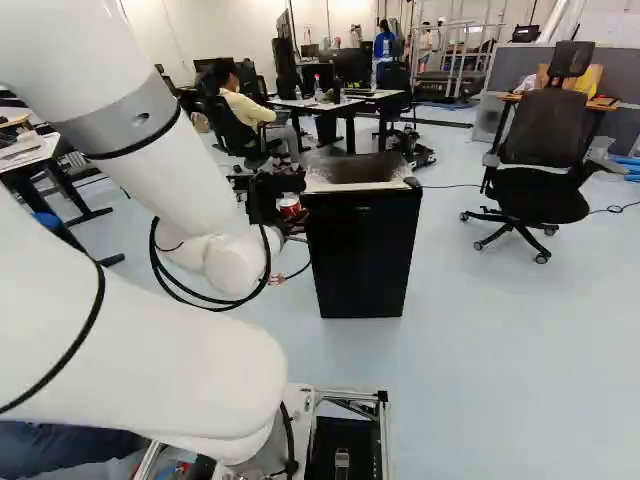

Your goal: Grab a drink from the fridge

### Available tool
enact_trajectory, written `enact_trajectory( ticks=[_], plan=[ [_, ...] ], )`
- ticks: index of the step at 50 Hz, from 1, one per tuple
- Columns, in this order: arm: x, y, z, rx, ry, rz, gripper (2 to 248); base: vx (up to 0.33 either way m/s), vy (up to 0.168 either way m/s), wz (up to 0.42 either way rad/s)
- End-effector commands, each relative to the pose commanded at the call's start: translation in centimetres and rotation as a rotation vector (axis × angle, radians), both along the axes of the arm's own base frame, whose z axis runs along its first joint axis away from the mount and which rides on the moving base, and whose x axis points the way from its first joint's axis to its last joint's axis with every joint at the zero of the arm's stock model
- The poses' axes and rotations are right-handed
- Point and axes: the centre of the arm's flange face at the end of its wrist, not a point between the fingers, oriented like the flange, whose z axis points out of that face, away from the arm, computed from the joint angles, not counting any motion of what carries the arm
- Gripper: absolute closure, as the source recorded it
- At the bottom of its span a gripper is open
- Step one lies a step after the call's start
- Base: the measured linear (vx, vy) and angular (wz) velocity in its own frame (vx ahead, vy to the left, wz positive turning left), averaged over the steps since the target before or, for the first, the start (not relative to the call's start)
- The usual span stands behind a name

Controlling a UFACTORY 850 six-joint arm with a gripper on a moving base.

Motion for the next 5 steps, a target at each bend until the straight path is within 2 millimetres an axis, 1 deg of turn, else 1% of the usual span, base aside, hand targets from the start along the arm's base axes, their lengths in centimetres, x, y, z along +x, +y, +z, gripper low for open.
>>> enact_trajectory(
  ticks=[5],
  plan=[
    [0.00,0.00,0.00,0.000,0.000,0.000,151,0.000,0.000,0.000]
  ],
)
